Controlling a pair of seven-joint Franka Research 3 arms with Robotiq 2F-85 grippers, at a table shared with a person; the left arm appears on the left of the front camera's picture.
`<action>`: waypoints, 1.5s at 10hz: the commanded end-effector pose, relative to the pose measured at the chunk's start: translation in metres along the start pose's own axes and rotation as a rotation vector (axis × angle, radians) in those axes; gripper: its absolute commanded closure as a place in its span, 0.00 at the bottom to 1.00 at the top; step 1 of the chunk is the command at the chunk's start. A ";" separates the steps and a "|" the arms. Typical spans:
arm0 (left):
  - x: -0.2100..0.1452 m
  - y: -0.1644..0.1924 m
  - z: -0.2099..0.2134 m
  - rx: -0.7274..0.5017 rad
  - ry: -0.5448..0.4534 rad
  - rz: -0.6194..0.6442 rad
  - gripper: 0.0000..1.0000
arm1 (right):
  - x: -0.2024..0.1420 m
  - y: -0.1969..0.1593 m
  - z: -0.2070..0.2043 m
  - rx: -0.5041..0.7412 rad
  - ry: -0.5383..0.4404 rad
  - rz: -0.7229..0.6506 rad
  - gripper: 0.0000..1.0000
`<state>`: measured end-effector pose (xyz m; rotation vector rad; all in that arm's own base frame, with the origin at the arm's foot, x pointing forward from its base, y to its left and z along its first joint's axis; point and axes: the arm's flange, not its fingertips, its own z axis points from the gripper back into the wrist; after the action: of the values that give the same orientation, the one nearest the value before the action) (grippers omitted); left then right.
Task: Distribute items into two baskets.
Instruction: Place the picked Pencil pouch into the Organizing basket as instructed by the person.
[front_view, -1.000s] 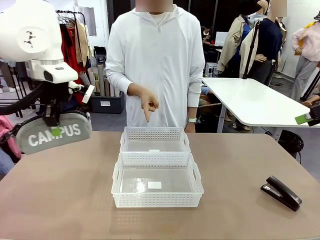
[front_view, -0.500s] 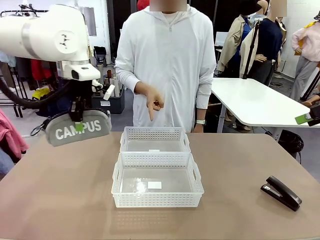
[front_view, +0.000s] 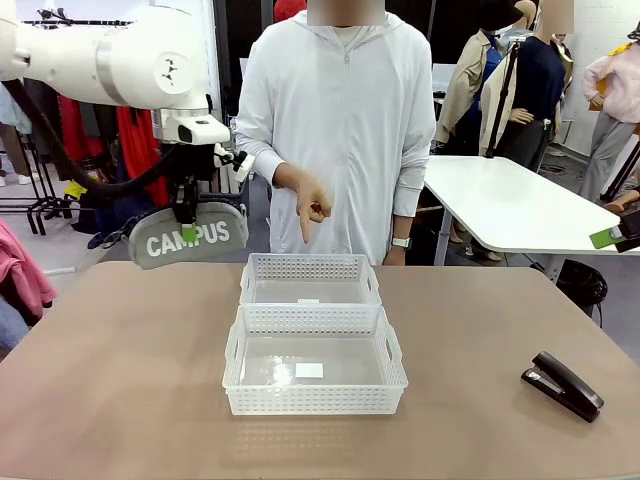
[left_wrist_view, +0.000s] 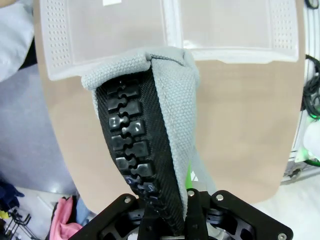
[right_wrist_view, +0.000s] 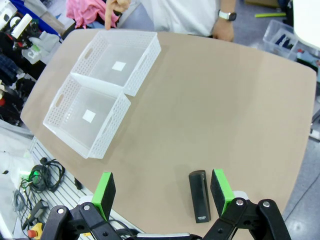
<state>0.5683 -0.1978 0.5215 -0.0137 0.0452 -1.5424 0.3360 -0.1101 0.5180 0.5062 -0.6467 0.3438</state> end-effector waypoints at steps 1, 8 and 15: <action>0.012 0.028 0.002 -0.040 -0.011 -0.032 1.00 | -0.001 0.000 -0.001 0.023 -0.022 0.012 0.00; 0.071 0.062 -0.037 -0.033 -0.035 -0.088 1.00 | -0.001 0.000 -0.001 0.023 -0.022 0.012 0.00; 0.112 0.084 -0.052 -0.013 -0.016 -0.120 1.00 | -0.001 0.000 -0.001 0.023 -0.022 0.012 0.00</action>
<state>0.6440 -0.3031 0.4578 -0.0516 0.0284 -1.6761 0.3360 -0.1100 0.5180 0.5061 -0.6466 0.3441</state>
